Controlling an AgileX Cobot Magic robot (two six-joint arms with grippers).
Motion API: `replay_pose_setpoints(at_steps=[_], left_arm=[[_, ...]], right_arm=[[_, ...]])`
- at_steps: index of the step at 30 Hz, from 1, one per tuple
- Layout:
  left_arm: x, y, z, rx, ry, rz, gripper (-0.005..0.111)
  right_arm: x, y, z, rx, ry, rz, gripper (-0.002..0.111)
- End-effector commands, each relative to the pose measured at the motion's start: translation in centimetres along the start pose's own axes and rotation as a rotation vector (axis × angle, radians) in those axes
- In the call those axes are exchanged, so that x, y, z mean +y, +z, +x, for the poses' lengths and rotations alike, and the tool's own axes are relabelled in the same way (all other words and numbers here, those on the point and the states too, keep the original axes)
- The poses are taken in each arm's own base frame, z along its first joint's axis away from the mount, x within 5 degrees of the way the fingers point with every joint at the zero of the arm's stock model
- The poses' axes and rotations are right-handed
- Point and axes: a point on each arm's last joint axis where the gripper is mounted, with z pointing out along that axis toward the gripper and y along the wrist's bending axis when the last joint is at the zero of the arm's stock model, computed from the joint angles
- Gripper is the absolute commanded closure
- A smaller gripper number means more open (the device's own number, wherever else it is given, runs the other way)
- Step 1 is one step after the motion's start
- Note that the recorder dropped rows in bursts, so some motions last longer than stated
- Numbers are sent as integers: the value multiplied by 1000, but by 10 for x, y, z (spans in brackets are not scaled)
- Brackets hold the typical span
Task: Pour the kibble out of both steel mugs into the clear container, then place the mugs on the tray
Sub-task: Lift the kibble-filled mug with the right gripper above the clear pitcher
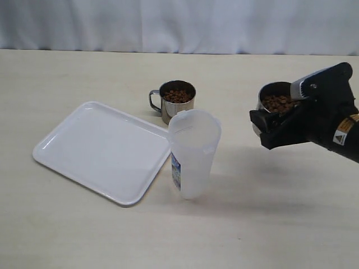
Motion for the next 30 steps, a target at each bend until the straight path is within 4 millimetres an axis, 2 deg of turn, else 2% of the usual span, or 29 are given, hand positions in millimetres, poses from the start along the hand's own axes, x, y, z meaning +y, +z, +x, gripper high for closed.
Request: replay_pose_setpoints(at_steps=[1, 7, 14, 20, 22, 30], left_arm=[[0, 0, 0, -6, -3, 2, 107], [0, 0, 0, -6, 0, 2, 107], [0, 0, 0, -6, -2, 2, 107], [0, 0, 0, -6, -2, 2, 107], [0, 0, 0, -6, -2, 2, 107], [0, 0, 0, -6, -2, 2, 107]], right_arm=[[11, -19, -18, -17, -10, 11, 103], [27, -39, -34, -37, -79, 29, 103], [42, -40, -51, 0, -176, -4, 103], [43, -40, -54, -28, -169, -4, 103], [43, -41, -56, -43, -95, 4, 103], [44, -41, -48, 28, -104, -14, 103]])
